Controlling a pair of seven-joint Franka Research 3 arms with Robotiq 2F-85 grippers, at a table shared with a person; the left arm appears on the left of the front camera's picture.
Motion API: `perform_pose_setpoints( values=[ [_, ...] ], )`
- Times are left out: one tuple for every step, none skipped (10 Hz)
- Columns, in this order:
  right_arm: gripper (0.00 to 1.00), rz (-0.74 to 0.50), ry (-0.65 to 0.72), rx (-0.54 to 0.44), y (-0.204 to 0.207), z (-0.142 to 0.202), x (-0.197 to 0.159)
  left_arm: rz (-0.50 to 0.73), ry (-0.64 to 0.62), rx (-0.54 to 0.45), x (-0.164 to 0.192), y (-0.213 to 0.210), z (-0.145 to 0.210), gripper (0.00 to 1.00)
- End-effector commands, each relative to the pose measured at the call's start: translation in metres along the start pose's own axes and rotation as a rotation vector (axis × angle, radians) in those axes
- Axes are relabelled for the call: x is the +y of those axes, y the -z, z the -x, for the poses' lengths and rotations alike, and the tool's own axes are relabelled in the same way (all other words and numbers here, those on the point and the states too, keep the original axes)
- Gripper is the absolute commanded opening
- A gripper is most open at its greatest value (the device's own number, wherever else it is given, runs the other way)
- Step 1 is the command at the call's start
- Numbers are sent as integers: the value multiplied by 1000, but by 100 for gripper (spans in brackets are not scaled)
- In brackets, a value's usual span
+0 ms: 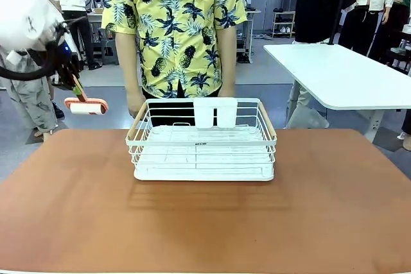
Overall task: Clean the table.
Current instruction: Place the Lint Roller down when the Dish drying rack is positioned in the middle of the table.
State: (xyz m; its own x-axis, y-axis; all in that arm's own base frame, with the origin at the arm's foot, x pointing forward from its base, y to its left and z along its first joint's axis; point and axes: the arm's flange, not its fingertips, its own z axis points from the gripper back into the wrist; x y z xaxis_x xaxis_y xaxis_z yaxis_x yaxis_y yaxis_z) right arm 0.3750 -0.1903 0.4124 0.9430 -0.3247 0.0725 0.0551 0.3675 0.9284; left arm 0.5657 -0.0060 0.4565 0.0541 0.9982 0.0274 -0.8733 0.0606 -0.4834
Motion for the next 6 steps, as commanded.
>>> perform_pose_setpoints(
  values=[
    [100, -6, -7, 0, -1, 0, 2, 105, -17, -24, 16, 17, 3, 21],
    [100, -6, -7, 0, -1, 0, 2, 93, -21, 5, 23, 28, 3, 21],
    [100, -6, -7, 0, -1, 0, 2, 84, -30, 20, 32, 41, 3, 21],
    [100, -6, -7, 0, -1, 0, 2, 78, -36, 64, 41, 50, 3, 21],
    [100, -6, -7, 0, -1, 0, 2, 128, -39, 43, 49, 61, 3, 21],
    [100, -6, -7, 0, -1, 0, 2, 139, -44, 27, 56, 72, 4, 21]
  ],
)
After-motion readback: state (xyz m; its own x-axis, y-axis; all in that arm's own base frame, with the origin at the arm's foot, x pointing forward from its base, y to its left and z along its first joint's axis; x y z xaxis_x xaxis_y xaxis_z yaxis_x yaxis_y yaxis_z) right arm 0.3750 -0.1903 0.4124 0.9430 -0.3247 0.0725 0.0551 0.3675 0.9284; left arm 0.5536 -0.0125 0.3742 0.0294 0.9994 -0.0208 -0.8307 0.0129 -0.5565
